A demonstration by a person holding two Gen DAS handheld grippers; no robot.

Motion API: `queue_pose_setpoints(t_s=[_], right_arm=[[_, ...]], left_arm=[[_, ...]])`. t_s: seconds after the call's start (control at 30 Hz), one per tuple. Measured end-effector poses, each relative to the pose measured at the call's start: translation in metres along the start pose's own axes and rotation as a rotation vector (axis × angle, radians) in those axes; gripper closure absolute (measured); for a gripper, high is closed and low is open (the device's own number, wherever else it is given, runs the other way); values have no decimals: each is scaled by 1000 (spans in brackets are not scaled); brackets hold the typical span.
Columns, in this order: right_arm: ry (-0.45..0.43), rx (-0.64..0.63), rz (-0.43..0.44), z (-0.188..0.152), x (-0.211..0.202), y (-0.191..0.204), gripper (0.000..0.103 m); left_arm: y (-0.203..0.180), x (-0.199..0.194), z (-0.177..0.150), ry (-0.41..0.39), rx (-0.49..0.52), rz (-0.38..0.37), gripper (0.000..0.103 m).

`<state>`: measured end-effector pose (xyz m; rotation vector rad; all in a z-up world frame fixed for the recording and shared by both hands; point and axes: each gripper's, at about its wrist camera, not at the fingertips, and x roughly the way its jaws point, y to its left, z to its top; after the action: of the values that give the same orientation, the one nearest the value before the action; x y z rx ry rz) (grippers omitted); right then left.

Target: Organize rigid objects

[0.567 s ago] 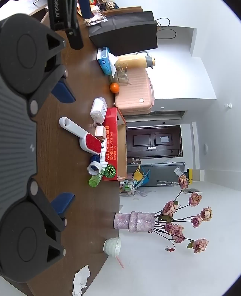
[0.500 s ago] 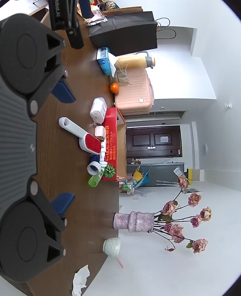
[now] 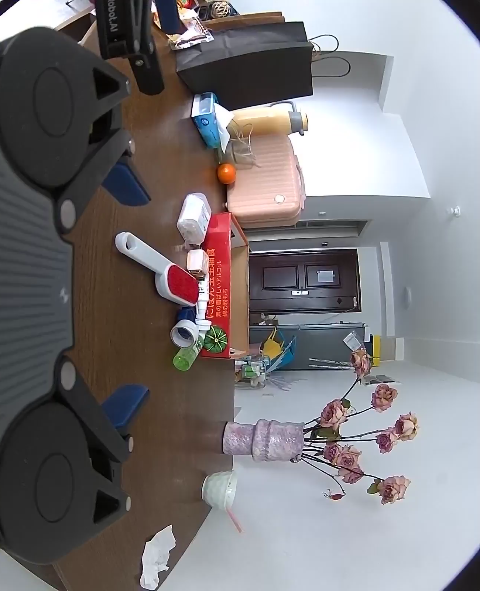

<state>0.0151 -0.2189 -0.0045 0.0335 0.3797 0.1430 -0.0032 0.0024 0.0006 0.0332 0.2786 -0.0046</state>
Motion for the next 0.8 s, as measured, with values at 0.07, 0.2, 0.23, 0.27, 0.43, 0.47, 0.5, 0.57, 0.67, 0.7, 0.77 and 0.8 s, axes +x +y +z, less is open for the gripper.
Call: queue_pose_setpoints(t_s=[0.07,0.2,0.23,0.27,0.43,0.47,0.5,0.57,0.67,0.7,0.77,0.8], right_arm=[[-1,1,0,4,-3,-3,0],[-2,0,-2,5,-3,-5,0],[-2,-1,-2,5,-4,-5,0],[-1,-3,-4,7,-5,-5,0],[-7,-6,-8,2,-6,-2,0],[-7,-5,-8,2,-6,-2,0],[-8,-5,-7,2,-6,-2,0],[-10,-7,-7,3,-7,-2,0],[-10,-8,-9,2,-7,-1,0],[-10,-8,-8,2,-7,-1,0],[-11,-9,-8,2,-7,-1,0],[-11,-9,-8,2,-7,-1,0]], left_arm=[[1,1,-1,0,1,0,0],[1,1,0,2,0,0,0],[1,1,0,2,0,0,0],[1,0,2,1,-2,1,0],[1,-1,2,0,-3,1,0],[2,0,2,0,-4,1,0],[2,0,2,0,-4,1,0],[3,-1,2,0,-4,1,0],[3,-1,3,-2,-4,0,0],[3,-1,3,-3,-4,0,0],[3,-2,3,-3,-4,0,0],[3,-2,3,-3,-4,-1,0]])
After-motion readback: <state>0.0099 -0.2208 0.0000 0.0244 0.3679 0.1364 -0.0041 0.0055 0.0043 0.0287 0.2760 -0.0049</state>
